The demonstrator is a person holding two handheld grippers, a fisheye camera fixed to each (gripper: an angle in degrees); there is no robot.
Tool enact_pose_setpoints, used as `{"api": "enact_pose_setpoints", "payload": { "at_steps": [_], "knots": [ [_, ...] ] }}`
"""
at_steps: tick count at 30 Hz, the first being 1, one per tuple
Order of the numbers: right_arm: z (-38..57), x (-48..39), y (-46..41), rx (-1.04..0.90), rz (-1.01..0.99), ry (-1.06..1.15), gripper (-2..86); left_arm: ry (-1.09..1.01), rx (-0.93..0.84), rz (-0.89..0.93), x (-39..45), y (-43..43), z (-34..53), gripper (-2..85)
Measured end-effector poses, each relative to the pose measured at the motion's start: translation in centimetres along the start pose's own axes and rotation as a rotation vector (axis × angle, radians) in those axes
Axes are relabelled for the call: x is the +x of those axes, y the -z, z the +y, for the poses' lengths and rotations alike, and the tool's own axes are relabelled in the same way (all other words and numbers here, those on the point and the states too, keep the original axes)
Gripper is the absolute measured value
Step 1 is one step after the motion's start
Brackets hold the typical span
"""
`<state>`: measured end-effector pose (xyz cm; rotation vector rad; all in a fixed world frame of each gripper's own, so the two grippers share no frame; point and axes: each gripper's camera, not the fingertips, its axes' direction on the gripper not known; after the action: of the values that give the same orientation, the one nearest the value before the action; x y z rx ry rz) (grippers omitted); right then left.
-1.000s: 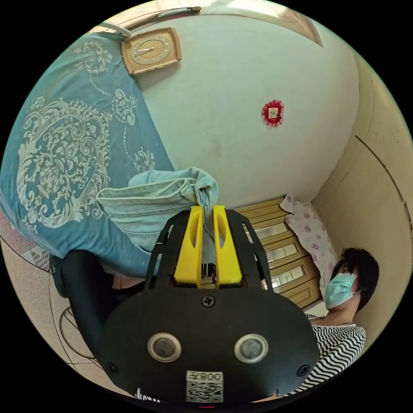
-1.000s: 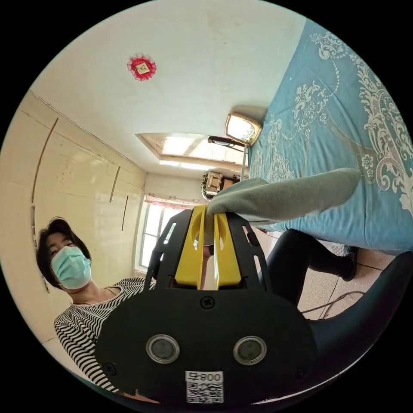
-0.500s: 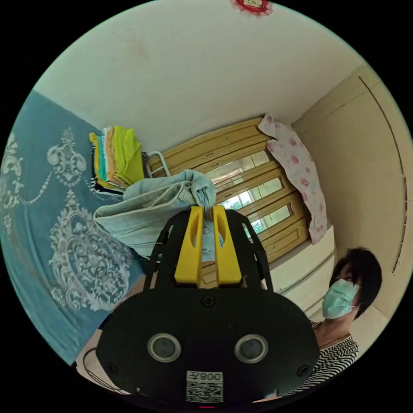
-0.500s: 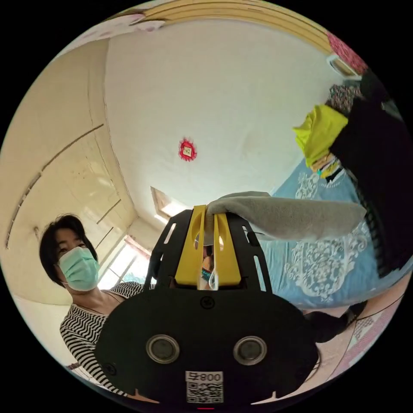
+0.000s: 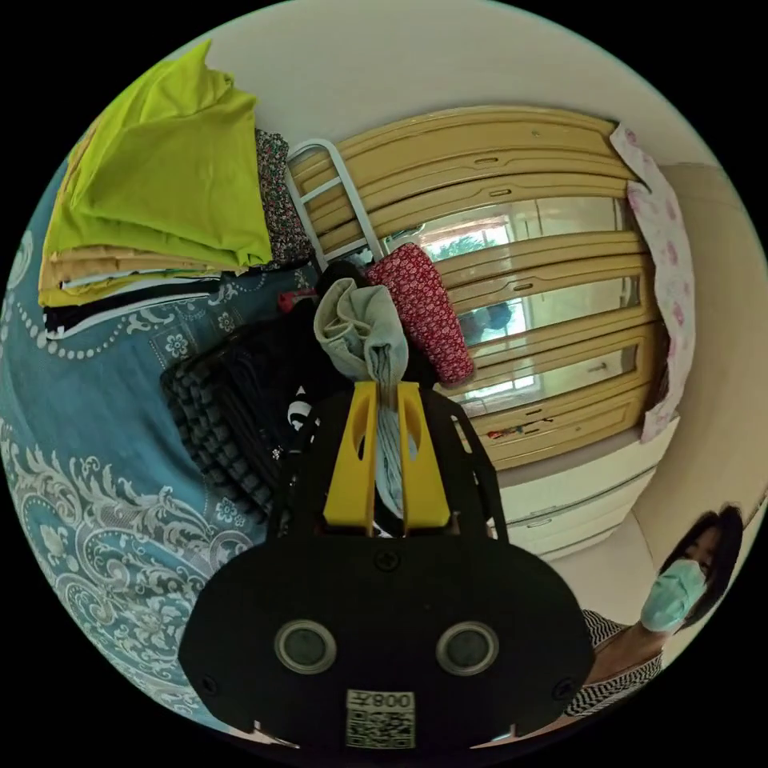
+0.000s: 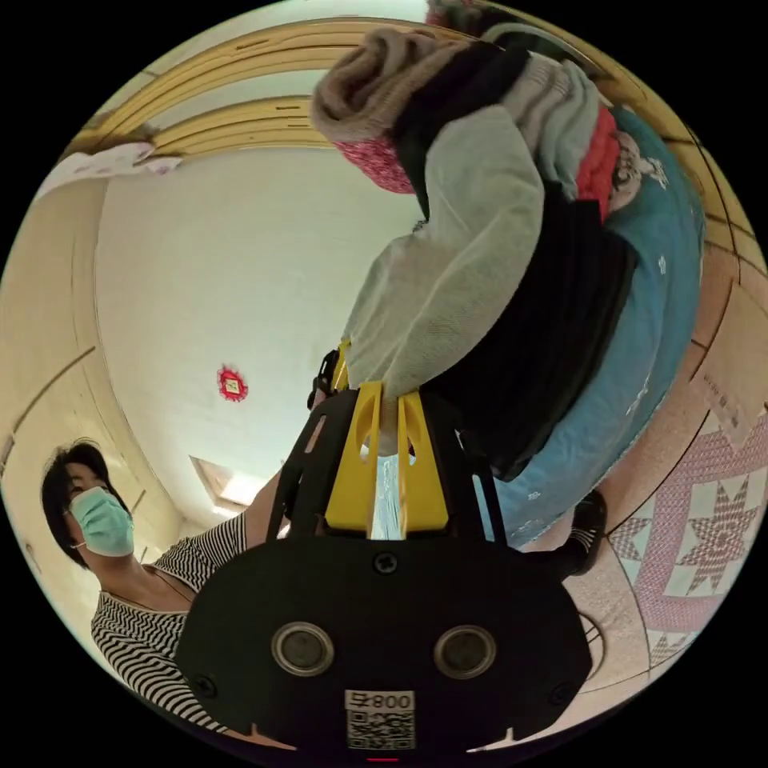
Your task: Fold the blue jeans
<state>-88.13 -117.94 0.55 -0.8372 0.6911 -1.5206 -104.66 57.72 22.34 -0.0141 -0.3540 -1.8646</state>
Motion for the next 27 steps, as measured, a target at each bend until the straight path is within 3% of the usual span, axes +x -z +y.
{"api": "enact_pose_setpoints", "payload": {
  "at_steps": [3, 9, 14, 18, 21, 23, 27],
  "knots": [
    [2.9, 7.4, -1.5, -0.019, -0.059, -0.138, 2.0, 0.018, 0.027, 0.149, -2.7, -3.1, -1.9, 4.7],
    [5.2, 12.1, -1.4, 0.058, -0.182, -0.158, 3.8, -0.097, 0.032, 0.133, 0.2, -6.5, -4.8, 6.5],
    [6.9, 13.3, 1.3, 0.138, -0.134, -0.162, 4.9, -0.168, 0.182, 0.054, 4.7, -8.3, -4.4, 3.5],
    [6.1, 11.5, 3.3, 0.216, 0.014, -0.086, 3.3, -0.334, 0.161, 0.003, 10.7, -12.6, -5.7, 1.2],
    [2.4, 8.1, 1.7, 0.169, 0.154, 0.064, 2.0, -0.444, 0.044, -0.207, 14.8, -18.8, -7.5, 0.5],
    [-1.2, 5.7, -2.3, 0.058, 0.365, 0.176, 1.0, -0.497, -0.063, -0.526, 15.8, -24.2, -8.5, 0.2],
    [-4.6, 5.6, -10.7, -0.148, 0.635, 0.228, 0.3, -0.499, -0.084, -0.726, 15.4, -28.7, -8.9, 0.1]
  ]
}}
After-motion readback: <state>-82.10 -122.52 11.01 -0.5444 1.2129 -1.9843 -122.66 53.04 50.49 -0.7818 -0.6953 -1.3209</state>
